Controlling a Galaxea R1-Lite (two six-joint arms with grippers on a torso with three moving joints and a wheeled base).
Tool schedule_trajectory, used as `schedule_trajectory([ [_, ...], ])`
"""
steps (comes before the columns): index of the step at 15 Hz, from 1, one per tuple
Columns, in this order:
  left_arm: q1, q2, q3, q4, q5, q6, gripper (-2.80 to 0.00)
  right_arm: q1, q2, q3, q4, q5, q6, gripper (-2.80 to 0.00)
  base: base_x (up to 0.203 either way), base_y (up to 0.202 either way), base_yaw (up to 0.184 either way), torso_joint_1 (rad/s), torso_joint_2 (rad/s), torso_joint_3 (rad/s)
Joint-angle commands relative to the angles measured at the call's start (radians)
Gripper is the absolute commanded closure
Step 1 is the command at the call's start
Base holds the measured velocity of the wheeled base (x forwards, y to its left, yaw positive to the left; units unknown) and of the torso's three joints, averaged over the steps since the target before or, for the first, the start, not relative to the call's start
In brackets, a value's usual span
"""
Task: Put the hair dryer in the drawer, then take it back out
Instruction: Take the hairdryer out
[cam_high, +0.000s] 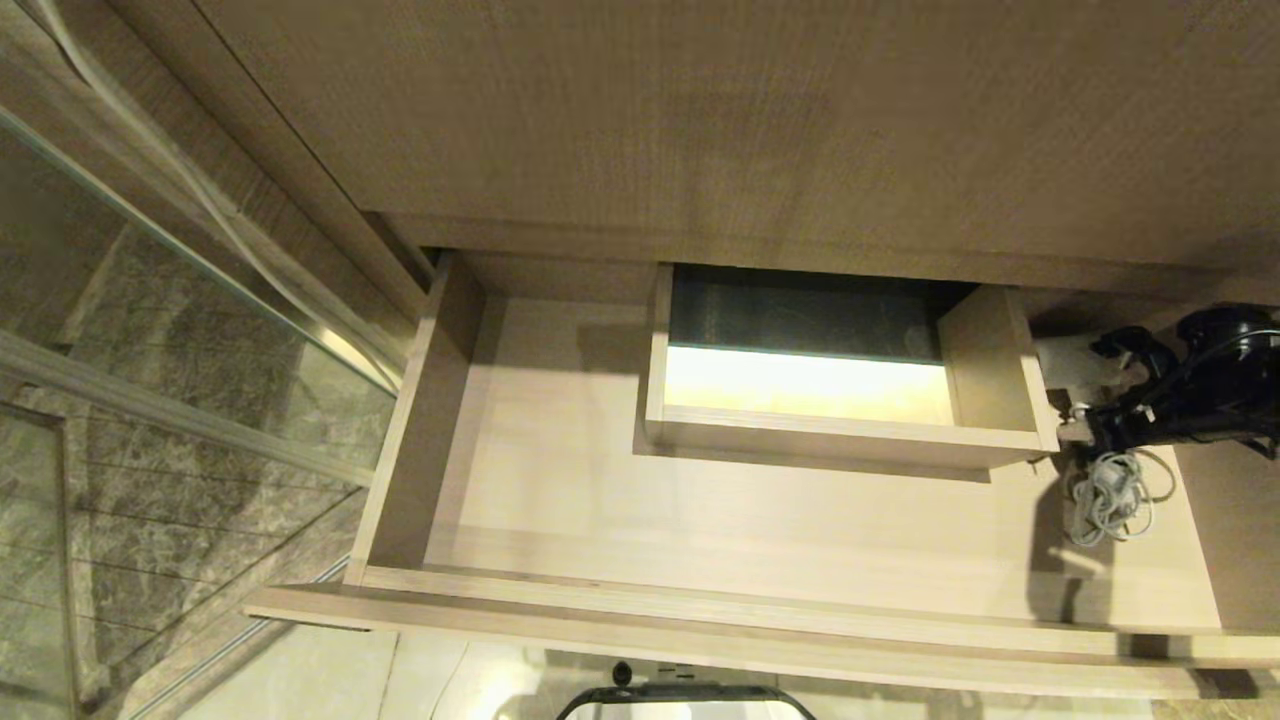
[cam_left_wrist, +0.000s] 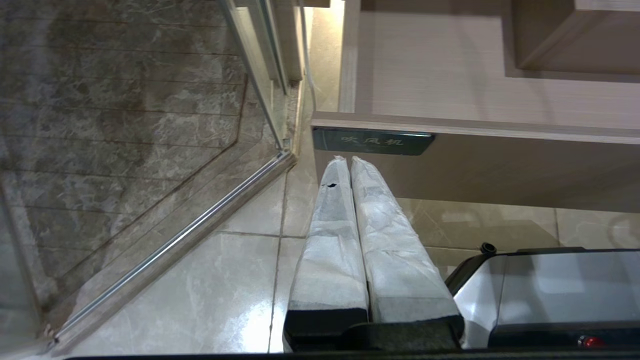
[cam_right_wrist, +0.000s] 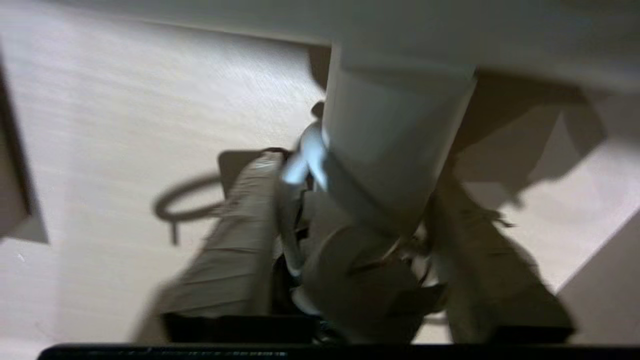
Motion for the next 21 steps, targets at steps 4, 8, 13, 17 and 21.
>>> schedule_trajectory([
  [4, 0.000, 0.000, 0.001, 0.000, 0.000, 0.000, 0.00, 0.019, -0.053, 0.025, -0.016, 0.001, -0.002, 0.00, 0.000, 0.000, 0.000, 0.000, 0.00, 0.000],
  [8, 0.000, 0.000, 0.002, 0.000, 0.000, 0.000, 0.00, 0.020, -0.136, 0.094, -0.014, 0.002, -0.006, 0.00, 0.000, 0.000, 0.000, 0.000, 0.00, 0.000],
  [13, 0.000, 0.000, 0.001, 0.000, -0.001, 0.000, 0.00, 0.014, -0.359, 0.269, -0.010, -0.005, -0.015, 0.00, 0.000, 0.000, 0.000, 0.000, 0.00, 0.000],
  [17, 0.000, 0.000, 0.002, 0.000, 0.000, 0.000, 0.00, 0.004, -0.499, 0.416, 0.003, -0.024, -0.045, 0.00, 0.000, 0.000, 0.000, 0.000, 0.00, 0.000],
  [21, 0.001, 0.000, 0.002, 0.000, 0.000, 0.000, 0.00, -0.009, -0.743, 0.560, 0.057, -0.069, -0.052, 0.00, 0.000, 0.000, 0.000, 0.000, 0.00, 0.000],
])
